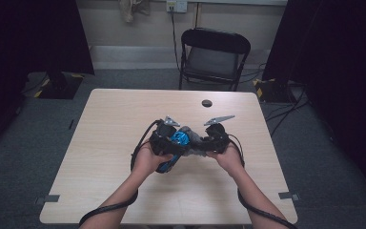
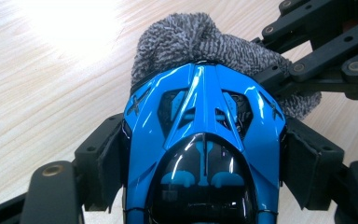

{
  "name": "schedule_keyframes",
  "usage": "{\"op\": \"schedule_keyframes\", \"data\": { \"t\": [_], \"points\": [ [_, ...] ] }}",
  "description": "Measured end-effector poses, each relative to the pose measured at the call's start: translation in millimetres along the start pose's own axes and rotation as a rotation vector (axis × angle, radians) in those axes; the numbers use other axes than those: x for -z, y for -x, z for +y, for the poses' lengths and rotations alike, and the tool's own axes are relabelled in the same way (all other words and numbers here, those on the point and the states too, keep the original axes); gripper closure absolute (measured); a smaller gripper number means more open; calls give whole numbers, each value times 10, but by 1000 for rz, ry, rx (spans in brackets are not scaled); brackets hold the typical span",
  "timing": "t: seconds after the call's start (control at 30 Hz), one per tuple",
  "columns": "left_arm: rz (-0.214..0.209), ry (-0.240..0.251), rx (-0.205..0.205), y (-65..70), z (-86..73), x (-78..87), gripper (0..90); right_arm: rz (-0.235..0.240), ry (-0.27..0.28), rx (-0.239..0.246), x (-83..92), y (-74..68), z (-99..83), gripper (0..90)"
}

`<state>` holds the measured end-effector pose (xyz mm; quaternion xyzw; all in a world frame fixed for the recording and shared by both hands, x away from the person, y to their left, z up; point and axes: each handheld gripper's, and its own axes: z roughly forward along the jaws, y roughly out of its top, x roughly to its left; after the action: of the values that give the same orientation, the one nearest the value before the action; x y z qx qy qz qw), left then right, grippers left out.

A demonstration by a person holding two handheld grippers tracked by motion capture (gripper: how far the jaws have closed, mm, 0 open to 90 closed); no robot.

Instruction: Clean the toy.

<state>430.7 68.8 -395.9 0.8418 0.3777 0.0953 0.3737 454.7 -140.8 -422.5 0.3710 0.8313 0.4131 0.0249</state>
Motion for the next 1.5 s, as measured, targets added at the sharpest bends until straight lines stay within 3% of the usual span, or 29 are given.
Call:
{"op": "schedule_keyframes", "data": {
  "t": [0.33,0.47,1.33,1.5],
  "points": [
    [4,9,12,-31,27,2,246,18,-17,12,-72,-60,-36,698],
    [2,22,20,-49,70,29,246,43,-37,41,-135,-136,-54,698],
    [29,37,50,-163,155,88,246,137,-63,49,-363,-329,-137,697],
    [31,45,64,-168,160,79,246,145,-95,67,-421,-378,-172,696]
  ]
}}
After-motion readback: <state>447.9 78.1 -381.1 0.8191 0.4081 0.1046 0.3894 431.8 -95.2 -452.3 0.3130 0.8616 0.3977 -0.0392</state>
